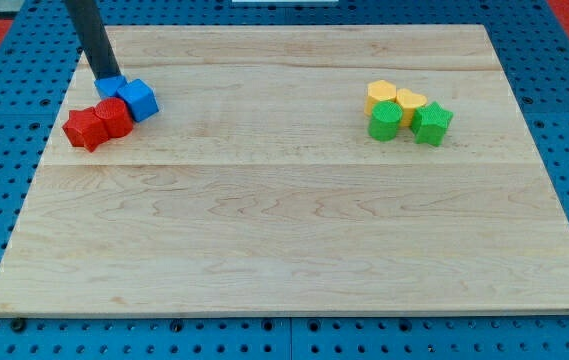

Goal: Move your arm upwards

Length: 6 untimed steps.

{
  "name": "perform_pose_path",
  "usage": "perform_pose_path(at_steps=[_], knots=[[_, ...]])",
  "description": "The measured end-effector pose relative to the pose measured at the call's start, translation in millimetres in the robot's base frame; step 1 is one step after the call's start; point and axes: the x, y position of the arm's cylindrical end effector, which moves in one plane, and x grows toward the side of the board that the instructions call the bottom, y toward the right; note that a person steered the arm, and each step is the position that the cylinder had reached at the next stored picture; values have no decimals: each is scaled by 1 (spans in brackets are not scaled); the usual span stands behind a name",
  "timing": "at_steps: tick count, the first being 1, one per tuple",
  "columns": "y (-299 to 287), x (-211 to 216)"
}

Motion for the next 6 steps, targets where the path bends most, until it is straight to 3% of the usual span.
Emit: perform_pose_path(at_steps=[1, 3, 4, 6], knots=[[31, 21], [26, 51], [23, 52], [9, 7]])
